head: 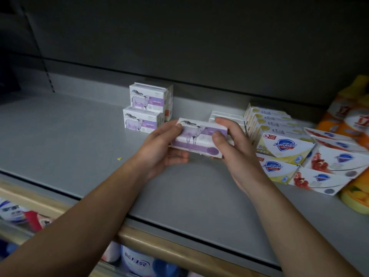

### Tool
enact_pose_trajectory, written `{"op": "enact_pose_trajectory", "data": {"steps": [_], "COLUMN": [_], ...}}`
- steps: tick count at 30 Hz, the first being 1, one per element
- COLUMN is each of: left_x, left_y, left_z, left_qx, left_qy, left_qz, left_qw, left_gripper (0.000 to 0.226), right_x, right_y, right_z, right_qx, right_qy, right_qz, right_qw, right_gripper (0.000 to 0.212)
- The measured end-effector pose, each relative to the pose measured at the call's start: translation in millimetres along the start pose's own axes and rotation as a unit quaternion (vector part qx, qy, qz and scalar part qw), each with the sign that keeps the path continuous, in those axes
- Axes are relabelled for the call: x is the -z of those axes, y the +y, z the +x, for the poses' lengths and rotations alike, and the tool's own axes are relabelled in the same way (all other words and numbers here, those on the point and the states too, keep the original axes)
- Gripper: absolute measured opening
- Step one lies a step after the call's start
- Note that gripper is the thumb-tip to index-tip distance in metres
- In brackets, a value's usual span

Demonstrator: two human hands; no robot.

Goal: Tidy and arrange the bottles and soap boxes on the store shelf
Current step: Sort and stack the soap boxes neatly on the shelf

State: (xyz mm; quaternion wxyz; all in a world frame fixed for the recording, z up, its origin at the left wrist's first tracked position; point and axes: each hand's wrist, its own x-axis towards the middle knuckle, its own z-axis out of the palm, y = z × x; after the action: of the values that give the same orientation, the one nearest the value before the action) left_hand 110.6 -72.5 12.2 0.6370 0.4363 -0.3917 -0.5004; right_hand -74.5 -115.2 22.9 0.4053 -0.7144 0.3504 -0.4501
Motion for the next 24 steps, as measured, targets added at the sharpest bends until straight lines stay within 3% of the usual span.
{"op": "enact_pose_trajectory", "data": {"steps": [1, 4, 6, 10, 14, 19, 24], "left_x": [1, 4, 5, 2, 5, 9, 7], "left_y": [0, 1, 1, 2, 4, 8, 8], "left_z": [-1, -2, -2, -1, 0, -2, -2], "left_qx": [-0.016, -0.058, -0.066, -0.025, -0.045, -0.104, -0.105], "left_qy": [-0.012, -0.067, -0.088, -0.018, 0.024, -0.015, -0.023], "left_qz": [-0.010, -0.014, -0.011, -0.089, -0.123, -0.154, -0.144], "left_qw": [1.000, 0.996, 0.994, 0.996, 0.991, 0.982, 0.984], "left_gripper": [0.014, 0.041, 0.037, 0.040, 0.034, 0.032, 0.043], "right_x": [-1, 1, 3, 4, 4, 0, -1], "right_y": [1, 7, 7, -2, -2, -2, -4], "right_z": [0, 4, 6, 4, 1, -1, -1], "right_qx": [0.003, 0.001, 0.011, 0.105, 0.174, 0.211, 0.206], "right_qy": [0.014, 0.054, 0.062, 0.058, 0.009, -0.005, 0.012], "right_qz": [-0.022, -0.006, 0.000, -0.023, -0.102, -0.174, -0.206], "right_qw": [1.000, 0.999, 0.998, 0.993, 0.979, 0.962, 0.957], "right_gripper": [0.047, 0.049, 0.048, 0.054, 0.054, 0.057, 0.055]}}
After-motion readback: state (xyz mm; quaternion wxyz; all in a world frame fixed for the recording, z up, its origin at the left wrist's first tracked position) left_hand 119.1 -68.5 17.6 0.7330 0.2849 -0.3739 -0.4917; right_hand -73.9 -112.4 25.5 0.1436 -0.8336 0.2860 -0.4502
